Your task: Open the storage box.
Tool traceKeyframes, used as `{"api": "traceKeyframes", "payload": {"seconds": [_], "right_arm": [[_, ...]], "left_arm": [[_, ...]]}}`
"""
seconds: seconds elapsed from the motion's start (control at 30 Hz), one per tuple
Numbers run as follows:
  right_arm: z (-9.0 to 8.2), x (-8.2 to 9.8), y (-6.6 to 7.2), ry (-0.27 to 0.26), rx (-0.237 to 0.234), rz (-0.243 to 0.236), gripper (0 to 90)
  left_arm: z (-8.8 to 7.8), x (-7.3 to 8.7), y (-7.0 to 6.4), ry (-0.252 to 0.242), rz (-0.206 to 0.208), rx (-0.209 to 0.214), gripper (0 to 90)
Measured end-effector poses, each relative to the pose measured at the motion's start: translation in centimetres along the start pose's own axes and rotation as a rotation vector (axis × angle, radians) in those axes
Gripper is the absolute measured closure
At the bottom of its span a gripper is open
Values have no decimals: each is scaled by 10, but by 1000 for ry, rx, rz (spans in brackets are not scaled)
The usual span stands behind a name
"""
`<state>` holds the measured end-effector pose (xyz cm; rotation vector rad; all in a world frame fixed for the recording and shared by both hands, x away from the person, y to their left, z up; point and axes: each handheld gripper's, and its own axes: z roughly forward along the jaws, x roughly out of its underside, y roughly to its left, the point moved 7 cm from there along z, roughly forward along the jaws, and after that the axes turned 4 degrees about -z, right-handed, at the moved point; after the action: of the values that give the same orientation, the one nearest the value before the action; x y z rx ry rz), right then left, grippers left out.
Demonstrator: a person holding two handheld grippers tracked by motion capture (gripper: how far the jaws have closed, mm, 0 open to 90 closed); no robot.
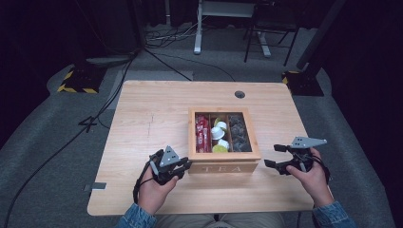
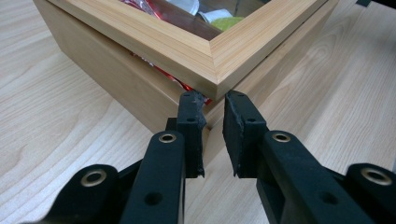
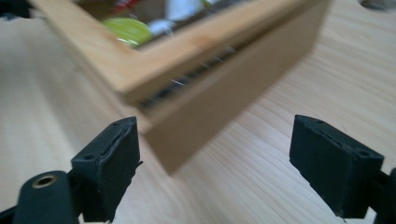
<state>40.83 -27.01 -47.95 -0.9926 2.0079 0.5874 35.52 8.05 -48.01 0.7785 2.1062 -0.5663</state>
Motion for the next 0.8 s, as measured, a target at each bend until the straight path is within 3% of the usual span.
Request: {"api": "traceKeyframes", "payload": {"seconds": [0.03, 0.07, 0.13, 0.17, 0.23, 0.3, 0.43, 0.8], "right_arm": [[-1, -4, 6, -8, -10, -19, 157], [1, -12, 17, -23, -21, -68, 156], [2, -16, 22, -31, -19, -88, 156], [8, -22, 29, -44, 2, -141, 162], [15, -24, 32, -43, 16, -168, 165], [18, -24, 32, -44, 20, -175, 172], [28, -24, 30, -61, 74, -210, 177], [33, -27, 28, -103, 108, -235, 216]], "left_arm": [[0, -1, -1, -7, -8, 4, 767], [-1, -1, 0, -12, -4, 4, 767], [-2, -3, -1, -26, -15, 5, 767], [-2, -3, -1, -32, -17, 7, 768], [-3, -4, -1, -41, -20, 8, 768], [-3, -5, -1, -47, -24, 11, 768], [-4, -5, -1, -47, -25, 9, 768], [-4, -6, -2, -50, -32, 11, 768]]}}
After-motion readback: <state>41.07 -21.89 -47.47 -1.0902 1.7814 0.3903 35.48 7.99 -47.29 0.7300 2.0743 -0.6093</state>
